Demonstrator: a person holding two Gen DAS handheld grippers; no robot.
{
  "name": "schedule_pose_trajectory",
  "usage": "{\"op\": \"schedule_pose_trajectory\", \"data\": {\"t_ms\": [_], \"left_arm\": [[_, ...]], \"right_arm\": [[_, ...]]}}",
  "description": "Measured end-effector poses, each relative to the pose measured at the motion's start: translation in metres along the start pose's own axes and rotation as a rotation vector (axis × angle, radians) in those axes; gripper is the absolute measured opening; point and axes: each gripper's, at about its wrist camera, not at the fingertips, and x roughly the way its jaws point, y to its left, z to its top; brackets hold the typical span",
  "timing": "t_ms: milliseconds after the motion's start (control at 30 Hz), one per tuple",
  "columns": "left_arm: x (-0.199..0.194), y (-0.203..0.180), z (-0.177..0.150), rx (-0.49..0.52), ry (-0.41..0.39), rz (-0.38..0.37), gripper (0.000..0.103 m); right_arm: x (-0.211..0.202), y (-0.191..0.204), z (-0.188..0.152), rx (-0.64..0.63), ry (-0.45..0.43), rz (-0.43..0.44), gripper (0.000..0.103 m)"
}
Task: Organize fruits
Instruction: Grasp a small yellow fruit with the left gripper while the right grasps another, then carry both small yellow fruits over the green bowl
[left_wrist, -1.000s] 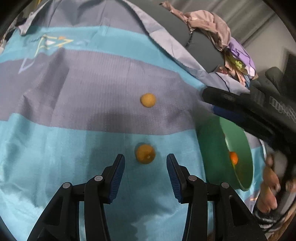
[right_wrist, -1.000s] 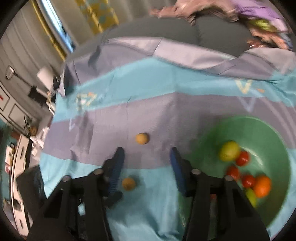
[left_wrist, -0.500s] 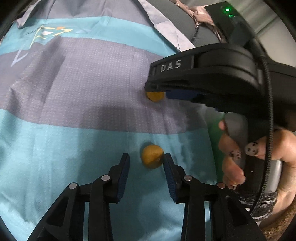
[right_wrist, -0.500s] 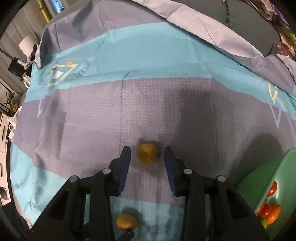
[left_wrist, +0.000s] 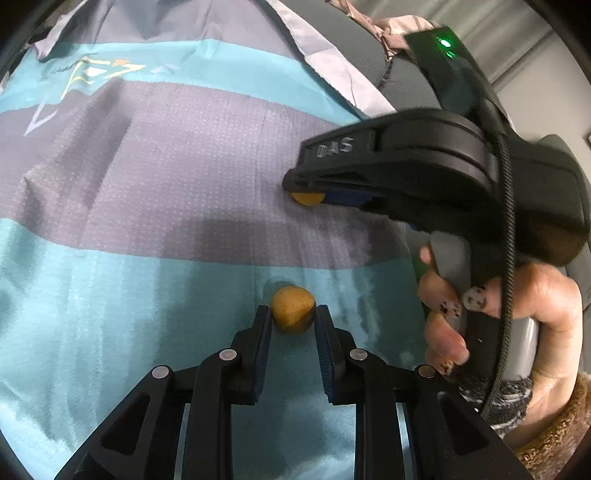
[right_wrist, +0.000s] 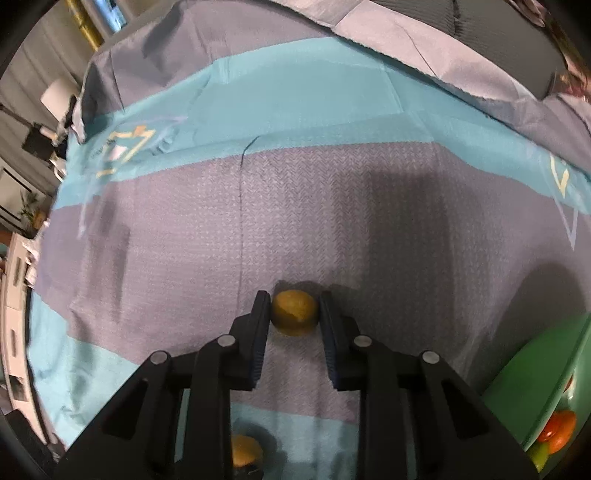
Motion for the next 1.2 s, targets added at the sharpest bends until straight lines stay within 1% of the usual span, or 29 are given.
{"op": "schedule_pose_trajectory", "data": {"t_ms": [167,300,400,533,633,767,900,1033,1200], "left_arm": [[-0.013,-0.005,-0.003,0.009,-0.028,0.005,0.024],[-0.023,-0.003,-0.008,0.007,-0.046,-0.001,0.024],[-0.031,0.0,-0.01,0.002,-0.059,-0.009,0.024],[-0.045,0.003,-0.009,0.009,-0.082,-0.011,0.024],[-0.047,0.002,-0.008,0.016,-0.093,-0.017,0.024],[-0.051,-0.01,-0.007,0.049,-0.115,-0.025,0.024],[-0.053,-0.028,-0.006,0.092,-0.131,-0.035,0.024],[-0.06,-0.043,-0.009,0.136,-0.147,-0.051,0.024],[-0.06,-0.064,-0.01,0.177,-0.16,-0.05,0.024]], "right_arm": [[-0.022,0.0,-0.01,0.001,-0.028,0.028,0.027],[-0.045,0.002,-0.025,0.002,-0.069,0.088,0.027],[-0.059,0.0,-0.039,0.004,-0.098,0.112,0.028],[-0.076,-0.006,-0.055,0.015,-0.136,0.127,0.028],[-0.088,-0.008,-0.068,0.022,-0.163,0.141,0.028],[-0.105,-0.015,-0.084,0.048,-0.207,0.166,0.028],[-0.126,-0.023,-0.1,0.071,-0.27,0.154,0.028],[-0.144,-0.036,-0.115,0.102,-0.317,0.161,0.028],[-0.167,-0.055,-0.128,0.139,-0.384,0.141,0.028]]}}
